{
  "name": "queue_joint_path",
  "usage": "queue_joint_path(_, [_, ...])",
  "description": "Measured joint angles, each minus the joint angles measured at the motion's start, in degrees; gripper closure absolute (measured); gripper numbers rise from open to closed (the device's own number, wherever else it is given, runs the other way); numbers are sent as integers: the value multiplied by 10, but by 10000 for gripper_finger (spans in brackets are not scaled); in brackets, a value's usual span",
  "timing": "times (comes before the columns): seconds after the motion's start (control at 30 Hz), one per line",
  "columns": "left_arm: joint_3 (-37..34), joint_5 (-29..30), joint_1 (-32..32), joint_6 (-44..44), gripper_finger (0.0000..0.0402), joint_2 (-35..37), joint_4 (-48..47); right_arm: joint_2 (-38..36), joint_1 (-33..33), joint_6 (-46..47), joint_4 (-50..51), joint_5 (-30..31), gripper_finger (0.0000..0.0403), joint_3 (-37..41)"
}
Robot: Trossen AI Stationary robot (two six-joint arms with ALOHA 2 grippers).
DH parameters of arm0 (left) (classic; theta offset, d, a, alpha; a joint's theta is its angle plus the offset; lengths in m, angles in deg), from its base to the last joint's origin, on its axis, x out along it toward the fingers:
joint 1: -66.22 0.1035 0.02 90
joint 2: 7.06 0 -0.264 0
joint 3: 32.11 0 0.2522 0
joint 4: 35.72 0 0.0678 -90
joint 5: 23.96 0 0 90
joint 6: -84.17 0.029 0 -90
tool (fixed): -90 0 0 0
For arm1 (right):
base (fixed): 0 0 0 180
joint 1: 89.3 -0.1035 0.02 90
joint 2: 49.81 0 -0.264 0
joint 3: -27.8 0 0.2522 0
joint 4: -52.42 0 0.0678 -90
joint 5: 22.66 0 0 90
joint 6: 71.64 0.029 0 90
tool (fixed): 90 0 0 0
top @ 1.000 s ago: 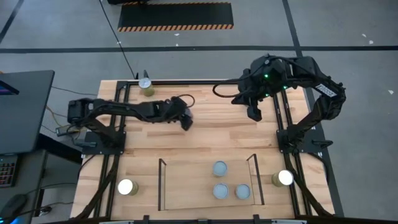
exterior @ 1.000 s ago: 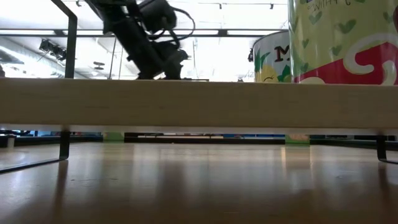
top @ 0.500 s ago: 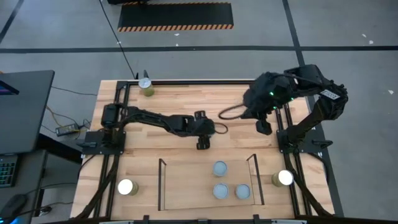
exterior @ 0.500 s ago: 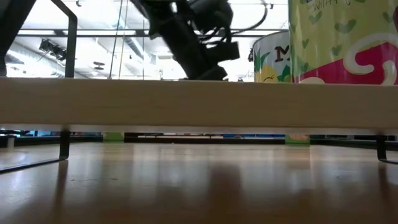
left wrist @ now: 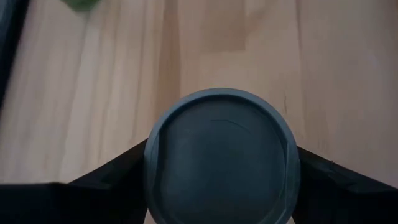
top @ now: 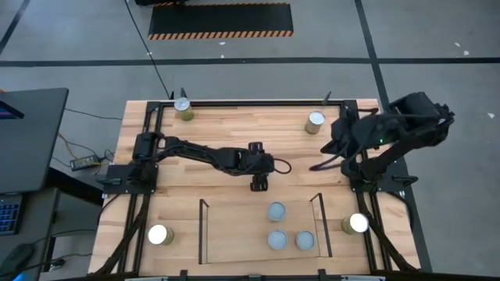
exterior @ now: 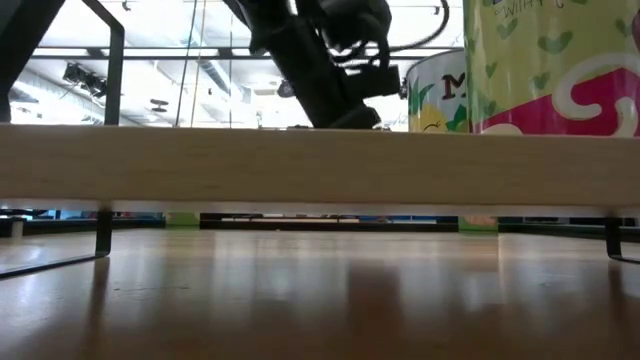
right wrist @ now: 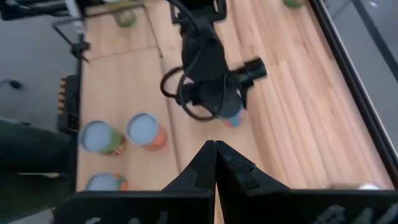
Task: Pick and place cans onto a shelf
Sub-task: Put the canned mixed corn on the shelf
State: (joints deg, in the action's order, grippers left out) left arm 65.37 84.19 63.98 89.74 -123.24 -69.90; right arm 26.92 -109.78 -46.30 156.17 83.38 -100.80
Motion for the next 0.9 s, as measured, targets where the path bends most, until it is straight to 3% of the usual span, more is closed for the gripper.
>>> queue_joint_path(0.43, [0, -19, 25, -109, 111, -30, -56, -70, -8, 33, -110, -11, 393, 228])
queue_joint_path(0.9, [0, -40, 37, -124, 58, -30, -76, -75, -8, 20, -134, -1, 393, 255])
